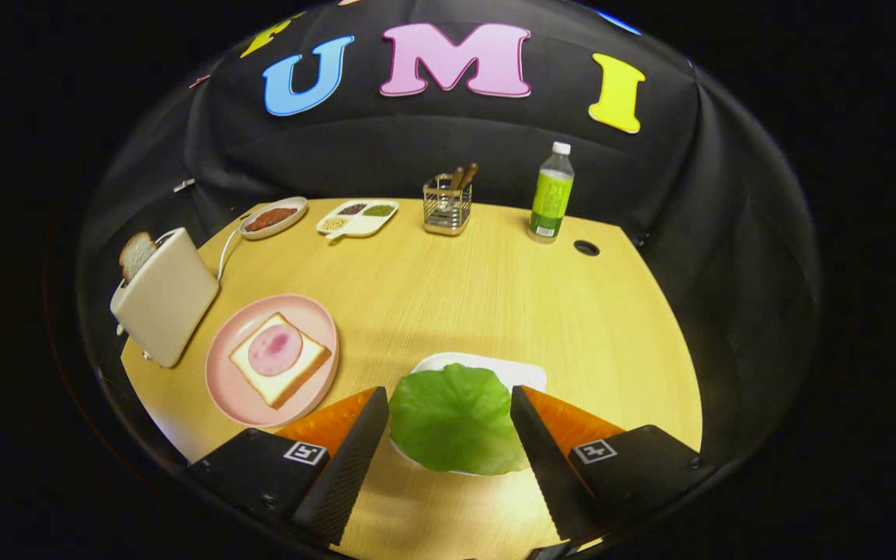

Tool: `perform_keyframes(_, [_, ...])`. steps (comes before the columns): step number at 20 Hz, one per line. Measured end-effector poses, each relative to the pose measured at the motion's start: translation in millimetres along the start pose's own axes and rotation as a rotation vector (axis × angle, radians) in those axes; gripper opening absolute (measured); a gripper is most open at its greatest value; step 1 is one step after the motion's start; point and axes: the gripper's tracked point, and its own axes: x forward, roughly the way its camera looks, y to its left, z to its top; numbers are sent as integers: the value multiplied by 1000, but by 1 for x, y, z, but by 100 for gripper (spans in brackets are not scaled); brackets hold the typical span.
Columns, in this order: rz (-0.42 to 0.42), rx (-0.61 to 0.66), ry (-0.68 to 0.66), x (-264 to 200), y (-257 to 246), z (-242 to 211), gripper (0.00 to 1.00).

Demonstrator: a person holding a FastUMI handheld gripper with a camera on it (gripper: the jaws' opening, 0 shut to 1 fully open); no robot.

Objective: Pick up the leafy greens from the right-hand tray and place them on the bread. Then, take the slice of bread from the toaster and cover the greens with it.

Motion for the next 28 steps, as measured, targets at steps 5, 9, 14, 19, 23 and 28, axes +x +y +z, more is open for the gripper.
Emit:
perform_keyframes(5, [-3,-37,77,33,-14,-22,98])
perform_keyframes(9, [6,-62,143,49,-22,-40,98])
perform_keyframes(14, [30,-1,203,52,-21,-51,99])
perform_keyframes(19, [31,-24,196,53,-19,-51,90])
perform_keyframes(23, [46,-30,197,51,-14,-47,66])
perform_keyframes(28, [43,-52,197,51,-14,-46,12])
